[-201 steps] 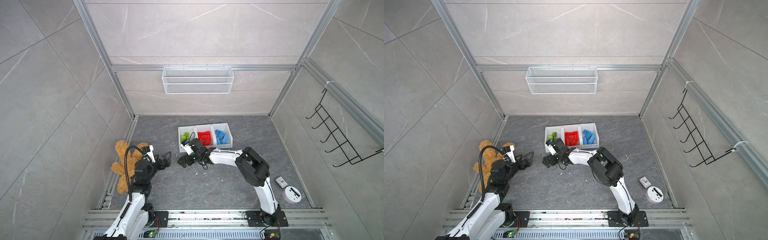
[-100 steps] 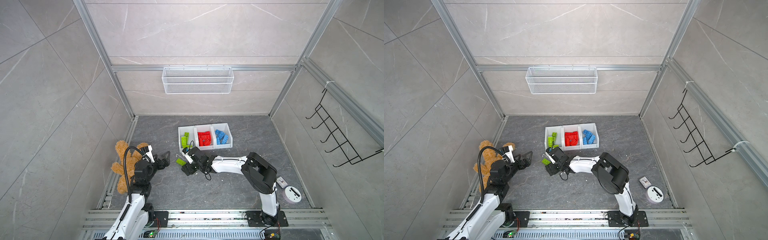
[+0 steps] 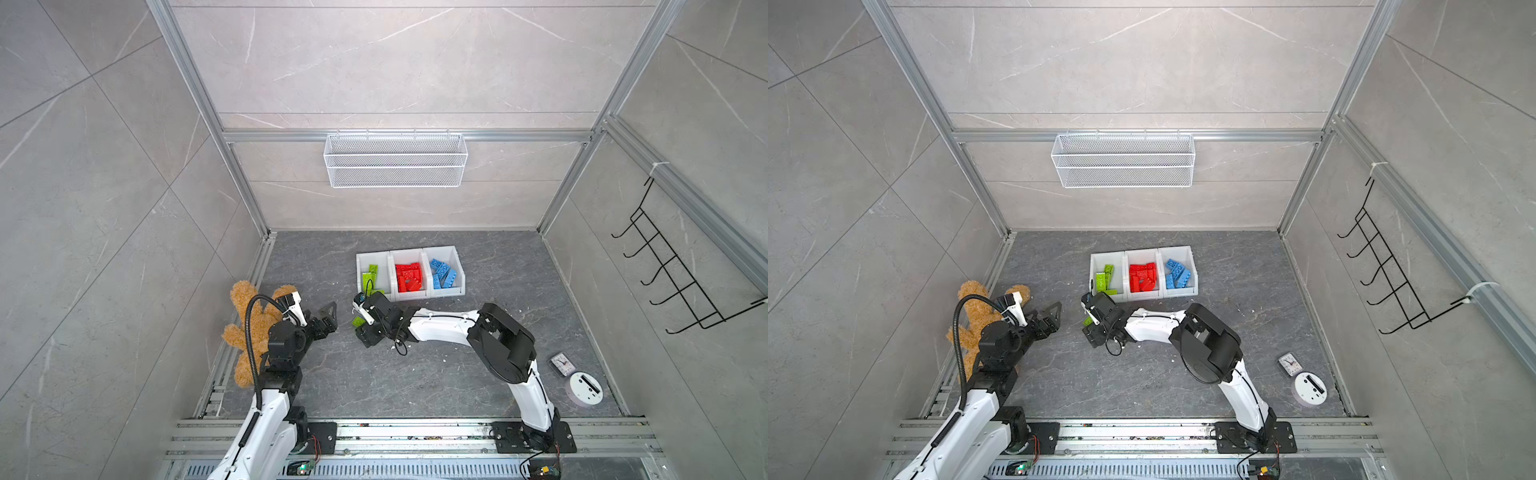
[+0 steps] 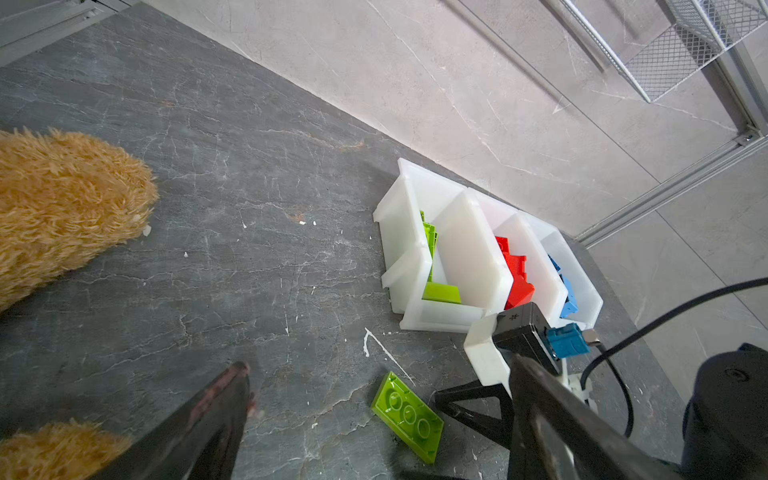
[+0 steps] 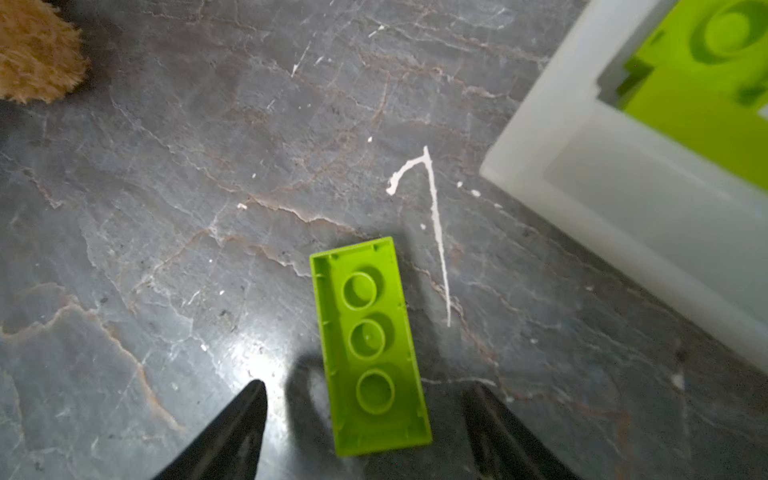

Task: Sort the legos into containers by color
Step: 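Grasp the last flat green brick with the right gripper and lift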

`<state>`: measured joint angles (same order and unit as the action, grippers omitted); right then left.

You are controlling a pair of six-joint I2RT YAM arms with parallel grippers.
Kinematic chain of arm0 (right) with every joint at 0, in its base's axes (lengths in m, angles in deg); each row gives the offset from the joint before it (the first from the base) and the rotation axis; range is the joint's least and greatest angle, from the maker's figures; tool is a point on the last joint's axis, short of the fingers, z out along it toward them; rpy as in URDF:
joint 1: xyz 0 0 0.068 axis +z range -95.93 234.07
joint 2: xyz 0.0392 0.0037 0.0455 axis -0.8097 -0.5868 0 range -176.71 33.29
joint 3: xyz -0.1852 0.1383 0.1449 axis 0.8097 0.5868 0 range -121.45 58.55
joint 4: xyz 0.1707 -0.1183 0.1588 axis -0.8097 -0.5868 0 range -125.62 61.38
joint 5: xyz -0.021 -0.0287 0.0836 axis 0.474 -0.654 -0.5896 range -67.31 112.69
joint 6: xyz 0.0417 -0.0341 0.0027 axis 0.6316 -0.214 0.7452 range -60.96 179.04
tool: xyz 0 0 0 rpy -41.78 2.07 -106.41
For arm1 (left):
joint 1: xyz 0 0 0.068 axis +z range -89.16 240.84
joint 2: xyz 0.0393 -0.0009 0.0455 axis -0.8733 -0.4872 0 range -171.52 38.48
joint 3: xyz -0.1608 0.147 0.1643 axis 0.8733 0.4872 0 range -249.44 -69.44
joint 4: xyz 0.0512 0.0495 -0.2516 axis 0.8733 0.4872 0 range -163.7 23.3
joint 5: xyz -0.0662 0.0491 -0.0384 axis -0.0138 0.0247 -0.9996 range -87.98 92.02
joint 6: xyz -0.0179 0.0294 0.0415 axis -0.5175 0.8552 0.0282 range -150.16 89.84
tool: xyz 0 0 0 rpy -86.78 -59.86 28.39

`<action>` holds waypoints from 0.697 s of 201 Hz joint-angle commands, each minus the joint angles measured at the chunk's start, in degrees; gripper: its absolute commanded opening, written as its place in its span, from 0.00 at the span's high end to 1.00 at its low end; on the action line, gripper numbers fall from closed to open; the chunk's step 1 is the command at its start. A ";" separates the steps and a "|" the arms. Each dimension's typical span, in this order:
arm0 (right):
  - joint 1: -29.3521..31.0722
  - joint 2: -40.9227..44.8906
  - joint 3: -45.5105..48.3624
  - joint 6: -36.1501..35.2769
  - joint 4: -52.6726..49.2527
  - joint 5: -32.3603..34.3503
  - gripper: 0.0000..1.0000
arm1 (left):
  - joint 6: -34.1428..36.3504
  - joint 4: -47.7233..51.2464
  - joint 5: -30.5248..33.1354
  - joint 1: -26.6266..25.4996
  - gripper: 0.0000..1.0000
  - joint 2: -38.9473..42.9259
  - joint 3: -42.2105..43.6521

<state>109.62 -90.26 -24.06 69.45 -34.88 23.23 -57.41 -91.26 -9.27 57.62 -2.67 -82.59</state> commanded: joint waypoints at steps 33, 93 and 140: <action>0.04 -4.57 -5.63 -1.37 -7.35 1.69 0.34 | 0.61 -0.88 -0.28 0.06 0.01 0.29 -0.79; 0.14 -3.30 -5.19 -1.78 -7.50 3.53 0.46 | 0.36 -0.84 -0.28 0.06 0.00 -0.42 -1.00; 0.17 -1.76 -3.94 -2.15 -6.16 2.79 0.54 | 0.49 -0.89 -0.32 0.07 0.00 -0.51 -1.01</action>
<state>109.62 -92.86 -28.78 68.14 -38.94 26.18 -57.41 -91.22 -9.08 57.62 -3.19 -82.59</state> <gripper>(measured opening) 0.476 0.996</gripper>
